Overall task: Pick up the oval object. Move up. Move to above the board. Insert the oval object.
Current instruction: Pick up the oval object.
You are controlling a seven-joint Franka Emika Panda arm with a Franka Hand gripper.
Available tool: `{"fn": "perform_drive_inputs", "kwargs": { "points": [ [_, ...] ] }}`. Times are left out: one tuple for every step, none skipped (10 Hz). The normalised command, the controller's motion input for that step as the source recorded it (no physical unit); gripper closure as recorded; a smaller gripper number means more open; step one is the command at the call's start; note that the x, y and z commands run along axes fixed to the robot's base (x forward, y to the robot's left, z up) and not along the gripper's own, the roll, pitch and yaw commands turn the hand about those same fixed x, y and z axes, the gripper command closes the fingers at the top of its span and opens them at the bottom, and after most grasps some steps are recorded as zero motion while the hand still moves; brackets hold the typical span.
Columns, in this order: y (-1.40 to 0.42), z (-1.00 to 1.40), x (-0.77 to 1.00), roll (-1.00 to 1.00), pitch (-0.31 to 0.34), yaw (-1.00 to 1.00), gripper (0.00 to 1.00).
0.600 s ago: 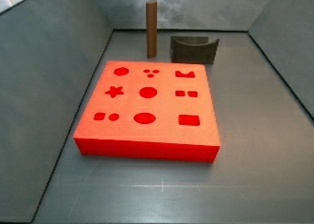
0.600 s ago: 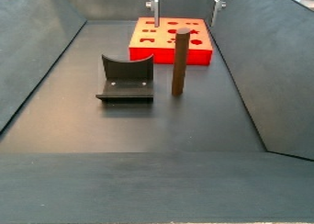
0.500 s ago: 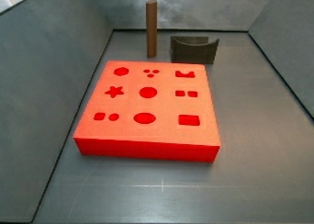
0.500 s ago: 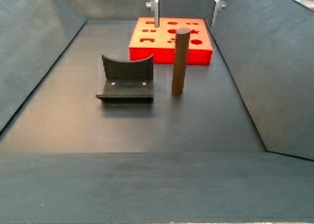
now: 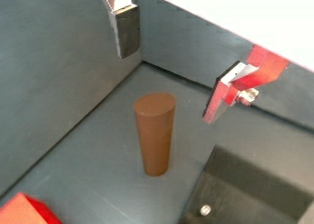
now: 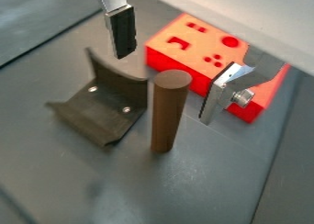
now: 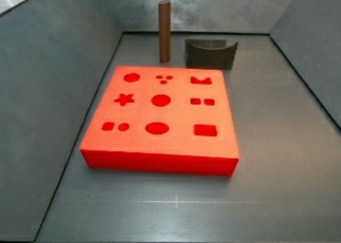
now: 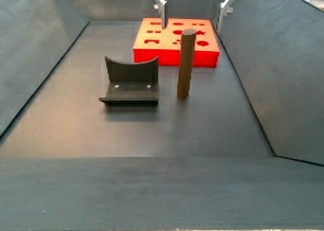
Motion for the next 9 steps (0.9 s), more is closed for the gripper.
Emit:
{"fn": "perform_drive_inputs", "kwargs": {
  "points": [
    [-0.10,-0.21,0.00,0.00,0.000,-1.00,0.00],
    [-0.11,-0.26,0.00,0.00,0.000,-1.00,0.00],
    [-0.15,-0.35,0.00,0.00,-0.040,-0.97,0.00],
    [-0.23,-0.42,0.00,0.00,-0.090,-0.91,0.00],
    [-0.36,-0.46,-0.01,-0.01,-0.076,-0.76,0.00],
    [-0.28,-0.37,-0.13,-0.02,-0.027,-0.45,0.00],
    [0.00,0.00,0.00,-0.01,-0.046,0.00,0.00],
    [0.07,0.00,0.00,-0.07,-0.004,0.00,0.00],
    [0.32,-0.05,0.00,-0.13,0.000,0.00,0.00]
  ]
}}
